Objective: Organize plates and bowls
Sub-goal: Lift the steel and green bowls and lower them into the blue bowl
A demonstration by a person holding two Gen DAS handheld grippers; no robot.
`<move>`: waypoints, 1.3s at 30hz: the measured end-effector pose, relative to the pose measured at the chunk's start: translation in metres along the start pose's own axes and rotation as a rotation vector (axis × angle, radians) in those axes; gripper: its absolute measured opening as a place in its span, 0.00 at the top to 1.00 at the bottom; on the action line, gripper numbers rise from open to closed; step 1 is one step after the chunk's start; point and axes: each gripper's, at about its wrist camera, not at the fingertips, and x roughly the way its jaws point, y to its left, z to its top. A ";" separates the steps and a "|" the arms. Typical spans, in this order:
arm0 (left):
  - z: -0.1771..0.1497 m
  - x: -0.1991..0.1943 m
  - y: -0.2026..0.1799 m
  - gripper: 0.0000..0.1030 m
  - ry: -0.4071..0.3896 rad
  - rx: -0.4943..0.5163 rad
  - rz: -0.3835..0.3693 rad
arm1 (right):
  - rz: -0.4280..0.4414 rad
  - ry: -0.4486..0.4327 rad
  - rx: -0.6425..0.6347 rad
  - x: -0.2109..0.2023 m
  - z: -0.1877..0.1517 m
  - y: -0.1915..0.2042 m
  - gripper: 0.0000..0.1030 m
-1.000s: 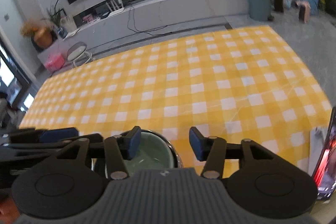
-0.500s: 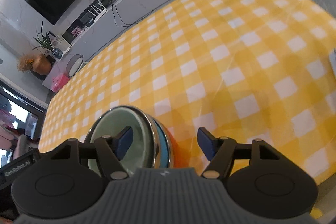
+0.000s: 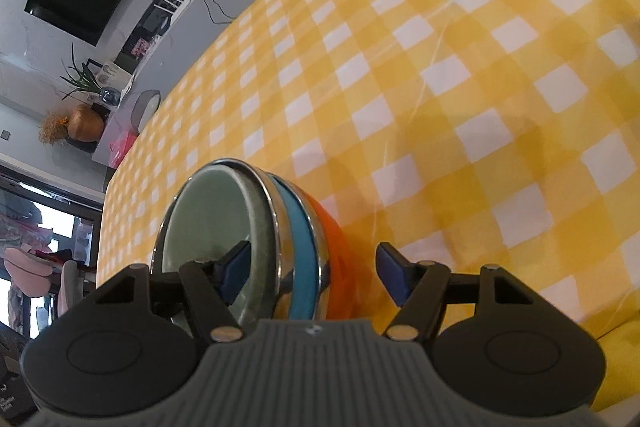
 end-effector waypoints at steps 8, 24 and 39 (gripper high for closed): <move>-0.002 0.013 0.001 0.30 0.030 -0.017 -0.014 | 0.004 0.010 -0.004 0.004 0.000 -0.001 0.35; -0.001 0.024 0.002 0.38 0.055 -0.012 -0.025 | 0.062 0.065 0.111 0.011 0.000 -0.019 0.49; -0.003 0.014 0.002 0.38 0.035 -0.004 -0.013 | 0.078 0.073 0.089 0.008 -0.003 -0.016 0.51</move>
